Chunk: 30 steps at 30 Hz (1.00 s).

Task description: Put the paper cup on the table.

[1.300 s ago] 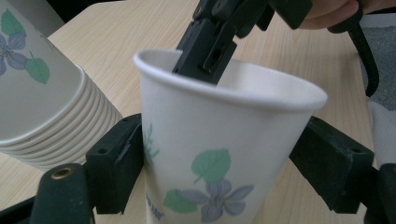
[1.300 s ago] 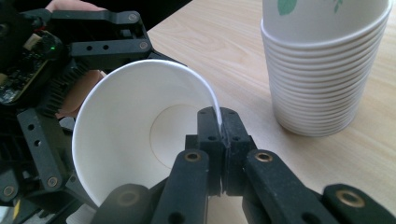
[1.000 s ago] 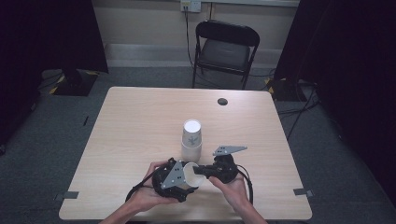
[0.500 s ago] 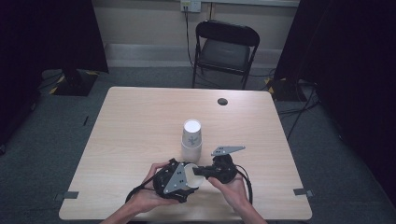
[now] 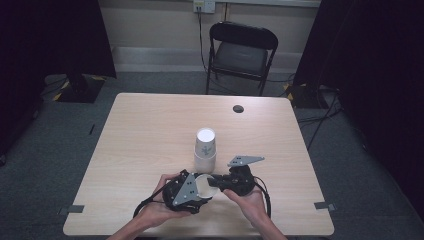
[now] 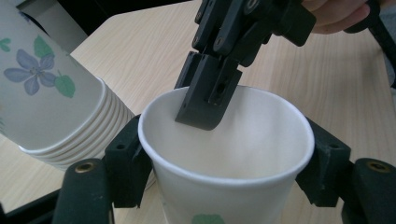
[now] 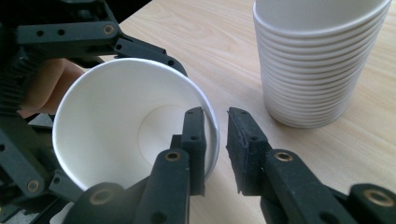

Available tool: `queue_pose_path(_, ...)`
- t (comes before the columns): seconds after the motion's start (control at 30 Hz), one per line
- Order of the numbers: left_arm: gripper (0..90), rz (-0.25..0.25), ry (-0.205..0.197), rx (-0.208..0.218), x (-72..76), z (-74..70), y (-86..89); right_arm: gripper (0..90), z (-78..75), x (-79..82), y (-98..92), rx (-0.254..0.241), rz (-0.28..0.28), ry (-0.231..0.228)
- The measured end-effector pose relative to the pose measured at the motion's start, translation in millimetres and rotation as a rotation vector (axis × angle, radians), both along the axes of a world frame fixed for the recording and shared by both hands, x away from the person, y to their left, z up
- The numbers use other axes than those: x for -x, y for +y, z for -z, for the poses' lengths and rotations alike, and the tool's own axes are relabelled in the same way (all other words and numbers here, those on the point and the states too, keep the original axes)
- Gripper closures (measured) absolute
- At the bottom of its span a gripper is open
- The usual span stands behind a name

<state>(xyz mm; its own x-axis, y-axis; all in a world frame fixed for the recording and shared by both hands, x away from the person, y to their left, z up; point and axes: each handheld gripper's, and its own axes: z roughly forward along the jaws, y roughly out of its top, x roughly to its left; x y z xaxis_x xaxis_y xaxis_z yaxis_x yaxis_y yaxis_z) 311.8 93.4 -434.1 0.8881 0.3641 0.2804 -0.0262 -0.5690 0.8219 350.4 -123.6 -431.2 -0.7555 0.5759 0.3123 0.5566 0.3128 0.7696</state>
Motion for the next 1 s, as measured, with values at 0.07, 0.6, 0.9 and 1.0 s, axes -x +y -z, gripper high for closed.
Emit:
queue_pose_path(0.07, 30.7, -0.010, 0.018, 0.009, -2.5, 0.4, 2.4, 70.7, -1.7, 1.2, -0.3, 0.012, 0.002, -0.024)
queue_pose_path(0.6, 32.0, -0.081, 0.161, 0.119, -21.4, -0.6, 19.7, 58.4, -13.0, -1.7, -22.2, -0.073, 0.021, -0.066)
queue_pose_path(0.9, 32.6, -0.113, 0.203, 0.185, -30.6, -3.7, 32.5, 54.6, -12.8, -3.1, -32.1, -0.072, 0.016, -0.084)
queue_pose_path(1.0, 32.7, -0.129, 0.207, 0.203, -32.8, -4.6, 38.0, 54.6, -11.1, -4.4, -35.8, -0.064, 0.028, -0.085)
